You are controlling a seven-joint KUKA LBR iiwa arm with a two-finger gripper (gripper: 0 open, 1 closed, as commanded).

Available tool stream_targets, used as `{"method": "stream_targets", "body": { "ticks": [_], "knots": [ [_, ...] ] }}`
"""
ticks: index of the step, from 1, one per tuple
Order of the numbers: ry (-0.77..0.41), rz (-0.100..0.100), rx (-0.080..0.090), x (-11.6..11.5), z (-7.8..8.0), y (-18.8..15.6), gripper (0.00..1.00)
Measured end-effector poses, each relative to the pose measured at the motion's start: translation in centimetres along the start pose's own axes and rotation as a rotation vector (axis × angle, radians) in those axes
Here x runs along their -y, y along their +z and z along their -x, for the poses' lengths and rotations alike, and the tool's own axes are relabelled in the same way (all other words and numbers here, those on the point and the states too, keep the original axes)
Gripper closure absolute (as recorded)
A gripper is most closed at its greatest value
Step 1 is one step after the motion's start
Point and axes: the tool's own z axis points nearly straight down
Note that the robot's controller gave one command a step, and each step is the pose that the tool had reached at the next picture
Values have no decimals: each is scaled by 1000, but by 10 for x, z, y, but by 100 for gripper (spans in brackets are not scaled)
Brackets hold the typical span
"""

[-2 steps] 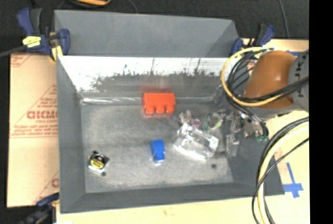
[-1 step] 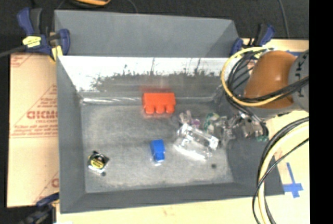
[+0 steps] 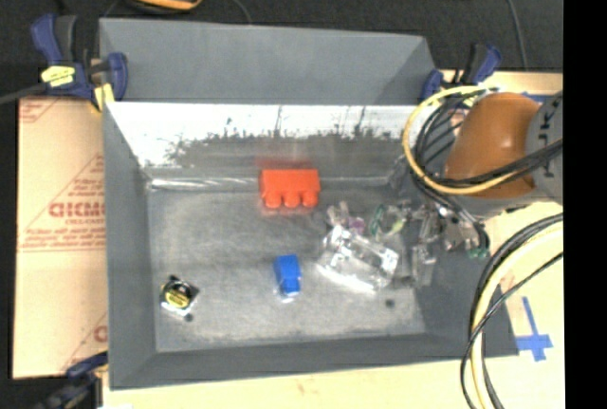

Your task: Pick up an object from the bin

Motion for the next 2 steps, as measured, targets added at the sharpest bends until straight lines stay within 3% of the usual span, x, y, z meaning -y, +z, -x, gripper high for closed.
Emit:
{"method": "stream_targets", "body": {
  "ticks": [1,2],
  "knots": [
    [-78,-3,2,-11,45,17,0],
    [-361,-3,6,-58,85,16,0]
  ]
}}
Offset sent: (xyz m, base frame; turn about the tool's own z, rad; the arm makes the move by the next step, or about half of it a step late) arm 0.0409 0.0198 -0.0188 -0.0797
